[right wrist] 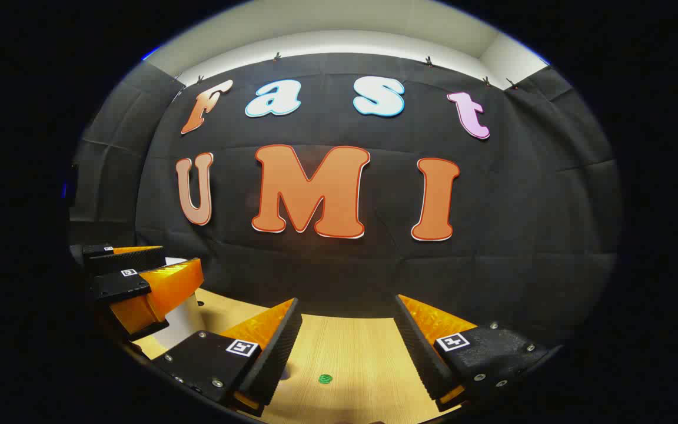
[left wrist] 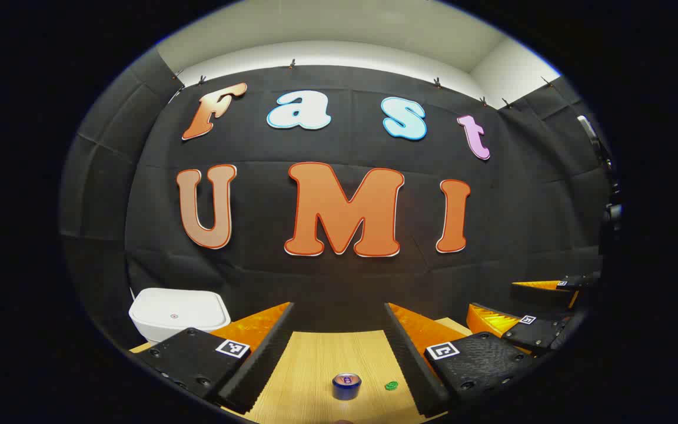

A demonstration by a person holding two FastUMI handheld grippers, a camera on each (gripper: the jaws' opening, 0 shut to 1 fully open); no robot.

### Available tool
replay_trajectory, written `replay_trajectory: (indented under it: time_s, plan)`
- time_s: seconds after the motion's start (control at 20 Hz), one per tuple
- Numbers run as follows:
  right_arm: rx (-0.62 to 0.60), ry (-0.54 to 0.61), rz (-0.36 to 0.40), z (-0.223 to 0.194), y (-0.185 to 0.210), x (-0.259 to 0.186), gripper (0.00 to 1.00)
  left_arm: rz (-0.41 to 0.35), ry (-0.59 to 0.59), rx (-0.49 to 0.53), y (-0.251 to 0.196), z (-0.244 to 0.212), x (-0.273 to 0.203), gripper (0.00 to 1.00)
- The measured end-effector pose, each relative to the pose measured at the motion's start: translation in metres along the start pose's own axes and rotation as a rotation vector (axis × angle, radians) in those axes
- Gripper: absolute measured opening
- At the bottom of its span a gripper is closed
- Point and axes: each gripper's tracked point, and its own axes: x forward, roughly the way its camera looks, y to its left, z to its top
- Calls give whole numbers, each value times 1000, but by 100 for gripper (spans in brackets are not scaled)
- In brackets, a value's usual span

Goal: Press the lid of the desktop garbage bin to open it, pick up the crumpled paper on the desktop and throw it into the bin, then pick up the pop can on the desktop and drop it into the bin, and finally close the garbage bin lid.

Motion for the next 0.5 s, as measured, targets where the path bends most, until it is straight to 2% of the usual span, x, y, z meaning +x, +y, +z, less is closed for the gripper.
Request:
replay_trajectory:
  time_s: [0.5]
  plan:
    - [-5,19,14,-6,4,-16,94,-4,14,-1,-3,-5,-18,92]
